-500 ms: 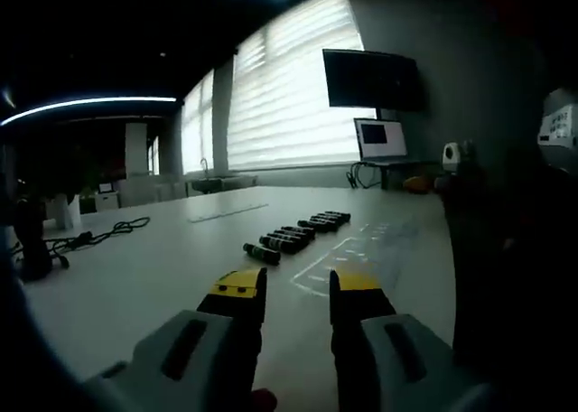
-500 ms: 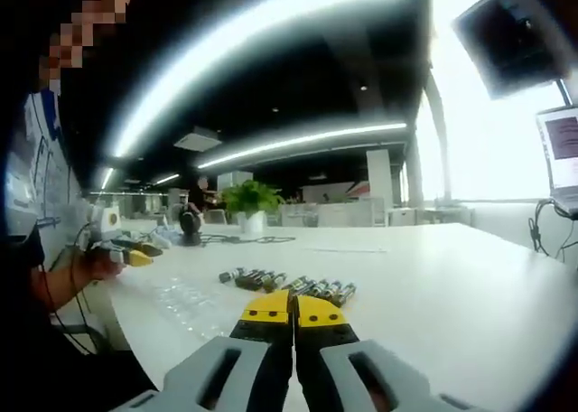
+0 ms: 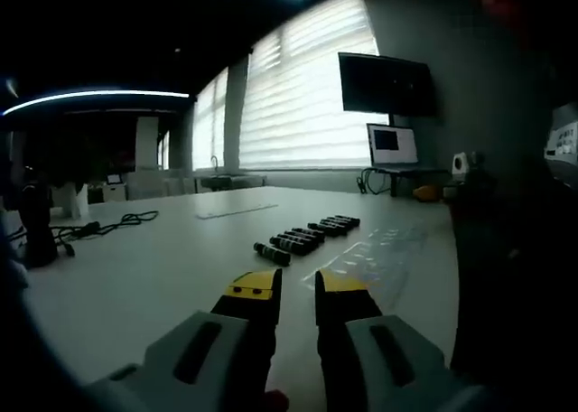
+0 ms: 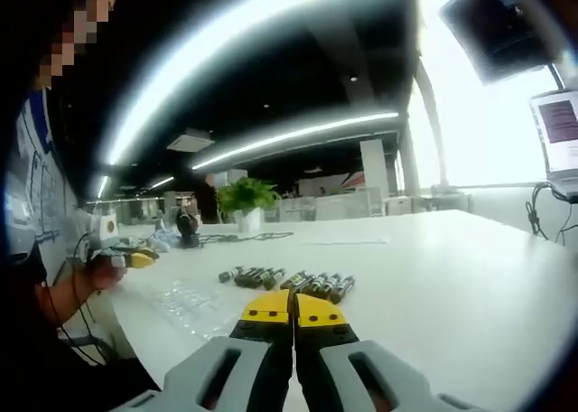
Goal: Grip medicine bottles put into box
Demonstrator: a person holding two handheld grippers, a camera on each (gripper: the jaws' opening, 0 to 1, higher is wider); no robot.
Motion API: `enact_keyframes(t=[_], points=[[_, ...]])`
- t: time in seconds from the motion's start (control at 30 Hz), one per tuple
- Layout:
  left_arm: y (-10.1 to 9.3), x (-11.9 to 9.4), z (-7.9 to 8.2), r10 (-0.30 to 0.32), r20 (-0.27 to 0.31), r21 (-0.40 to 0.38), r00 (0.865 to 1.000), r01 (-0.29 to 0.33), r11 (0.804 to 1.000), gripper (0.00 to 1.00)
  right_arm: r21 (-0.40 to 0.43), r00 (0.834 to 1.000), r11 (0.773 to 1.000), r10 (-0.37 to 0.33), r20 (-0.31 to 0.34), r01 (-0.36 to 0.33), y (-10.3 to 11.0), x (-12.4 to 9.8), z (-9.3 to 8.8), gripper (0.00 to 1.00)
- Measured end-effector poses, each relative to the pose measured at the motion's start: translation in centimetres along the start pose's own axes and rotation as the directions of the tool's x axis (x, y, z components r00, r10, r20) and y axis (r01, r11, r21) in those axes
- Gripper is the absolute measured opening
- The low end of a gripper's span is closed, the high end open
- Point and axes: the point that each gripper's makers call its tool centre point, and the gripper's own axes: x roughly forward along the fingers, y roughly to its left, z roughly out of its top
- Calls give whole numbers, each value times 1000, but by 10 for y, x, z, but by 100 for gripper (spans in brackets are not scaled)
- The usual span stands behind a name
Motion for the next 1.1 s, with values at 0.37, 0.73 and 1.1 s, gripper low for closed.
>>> enact_keyframes(t=[0.37, 0.73, 1.1], points=[[-3, 6, -2, -43, -88, 69, 995, 49, 996, 9, -108, 996, 994, 12, -90, -21, 4, 13, 8, 0], [9, 4, -21, -51, -112, 55, 992, 57, 997, 8, -137, 983, 990, -45, -178, 21, -7, 31, 11, 6], [11, 3, -20, -71, -87, 55, 994, 76, 996, 10, -191, 952, 979, -120, -281, 67, -24, 57, -1, 10]])
